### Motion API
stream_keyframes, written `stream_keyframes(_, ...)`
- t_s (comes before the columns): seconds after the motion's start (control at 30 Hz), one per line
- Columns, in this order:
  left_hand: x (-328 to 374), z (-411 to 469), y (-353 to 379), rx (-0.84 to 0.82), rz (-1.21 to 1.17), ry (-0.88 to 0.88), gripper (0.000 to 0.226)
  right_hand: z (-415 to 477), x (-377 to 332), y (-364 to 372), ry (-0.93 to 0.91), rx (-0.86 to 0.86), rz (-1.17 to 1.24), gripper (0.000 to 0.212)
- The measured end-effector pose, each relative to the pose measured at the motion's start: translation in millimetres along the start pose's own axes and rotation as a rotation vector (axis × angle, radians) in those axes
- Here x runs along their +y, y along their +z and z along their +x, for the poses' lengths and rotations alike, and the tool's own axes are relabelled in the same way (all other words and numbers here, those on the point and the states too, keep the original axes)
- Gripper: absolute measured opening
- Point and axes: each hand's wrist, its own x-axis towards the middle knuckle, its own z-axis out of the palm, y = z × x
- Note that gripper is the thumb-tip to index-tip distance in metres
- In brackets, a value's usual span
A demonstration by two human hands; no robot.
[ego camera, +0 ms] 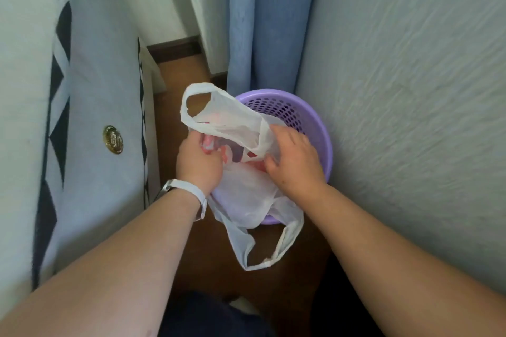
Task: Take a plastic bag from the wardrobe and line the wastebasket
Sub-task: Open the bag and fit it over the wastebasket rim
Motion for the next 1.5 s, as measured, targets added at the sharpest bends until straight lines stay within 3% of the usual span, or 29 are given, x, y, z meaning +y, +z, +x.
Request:
stream_keyframes(0.1, 8, -5, -1, 0.024, 0.025, 0.014, 0.023, -3, -1, -2, 0.0, -0.04, 0.008, 0.018)
stream_keyframes(0.27, 13, -8, -4, 0.084, 0.109, 0.006, 0.024, -10, -12, -3, 0.093, -0.004, 0.112, 0.043)
stream_keyframes(0.43, 6, -2, -5, 0.112, 0.14, -0.032, 0.034, -15, -13, 1, 0.144, -0.105, 0.096, 0.008)
stream_keyframes(0.67, -19, 9, -10, 0.208, 0.248, -0.112, 0.038, -1, 11, -17, 0.315, 0.183, 0.161, 0.005)
stream_keyframes(0.8, -19, 5, -10, 0.188, 0.34, -0.191, 0.045, 0, 32, -19, 0.473, 0.23, 0.206, 0.005)
stream_keyframes(0.97, -8, -1, -9, 0.315, 0.683, 0.126, 0.037, -2, 34, -17, 0.556, 0.239, 0.36, 0.008)
stream_keyframes(1.07, 2, 0, -6, 0.262, 0.771, 0.391, 0.029, 1, 22, -20, 0.412, 0.323, 0.222, 0.028)
stream_keyframes(1.17, -1, 6, -2, 0.152, 0.702, 0.447, 0.028, 0, -8, -21, 0.051, 0.411, 0.099, 0.032)
stream_keyframes(1.27, -12, 17, 0, 0.081, 0.657, 0.43, 0.035, -1, -33, -16, -0.202, 0.152, -0.071, 0.039)
stream_keyframes(1.37, -15, 30, 2, 0.065, 0.687, 0.422, 0.041, 3, -32, -3, -0.213, -0.091, -0.231, 0.042)
stream_keyframes(1.5, -17, 46, -3, -0.039, 0.859, 0.417, 0.049, 14, -18, 6, -0.211, -0.031, -0.275, 0.017)
